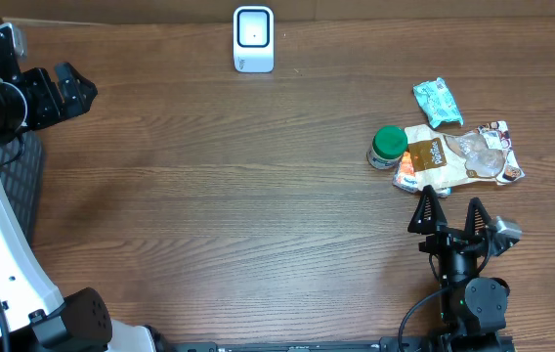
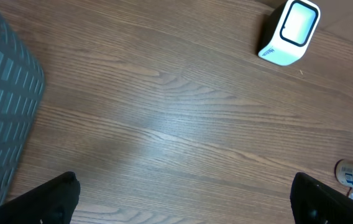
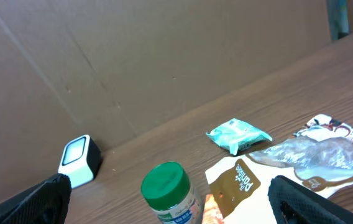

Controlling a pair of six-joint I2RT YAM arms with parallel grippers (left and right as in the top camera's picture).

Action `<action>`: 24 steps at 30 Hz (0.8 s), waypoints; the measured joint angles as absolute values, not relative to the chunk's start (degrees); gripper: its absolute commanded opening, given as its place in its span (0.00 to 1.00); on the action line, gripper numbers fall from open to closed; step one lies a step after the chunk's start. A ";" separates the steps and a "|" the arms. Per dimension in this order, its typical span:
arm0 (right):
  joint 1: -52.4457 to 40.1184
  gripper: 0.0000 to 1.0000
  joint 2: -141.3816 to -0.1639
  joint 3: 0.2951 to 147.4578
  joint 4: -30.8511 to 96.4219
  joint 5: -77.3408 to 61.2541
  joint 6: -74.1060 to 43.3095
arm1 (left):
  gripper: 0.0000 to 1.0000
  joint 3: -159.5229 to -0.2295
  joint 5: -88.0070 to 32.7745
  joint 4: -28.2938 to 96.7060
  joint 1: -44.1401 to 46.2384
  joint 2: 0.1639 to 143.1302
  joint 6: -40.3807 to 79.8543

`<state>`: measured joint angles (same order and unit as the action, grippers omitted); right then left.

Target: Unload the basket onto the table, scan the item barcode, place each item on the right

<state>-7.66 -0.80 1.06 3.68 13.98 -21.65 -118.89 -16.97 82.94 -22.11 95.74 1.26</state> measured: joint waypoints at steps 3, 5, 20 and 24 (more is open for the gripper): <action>-7.66 1.00 -0.80 1.06 3.66 13.98 -20.60 | 1.00 -118.89 -16.97 82.94 -22.11 95.74 1.26; -7.64 1.00 -0.80 1.06 3.66 13.98 -20.16 | 1.00 -118.89 -16.97 82.94 -22.11 95.74 1.26; -7.66 1.00 -0.80 1.06 3.66 13.98 -19.44 | 0.99 -118.89 -16.97 82.94 -22.11 95.74 1.26; -7.66 1.00 -0.80 1.06 3.66 13.98 -19.42 | 1.00 -118.89 -16.97 82.94 -22.11 95.74 1.26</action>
<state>-7.66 -0.80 1.06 3.66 13.98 -19.42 -118.89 -16.97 82.94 -22.11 95.74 1.26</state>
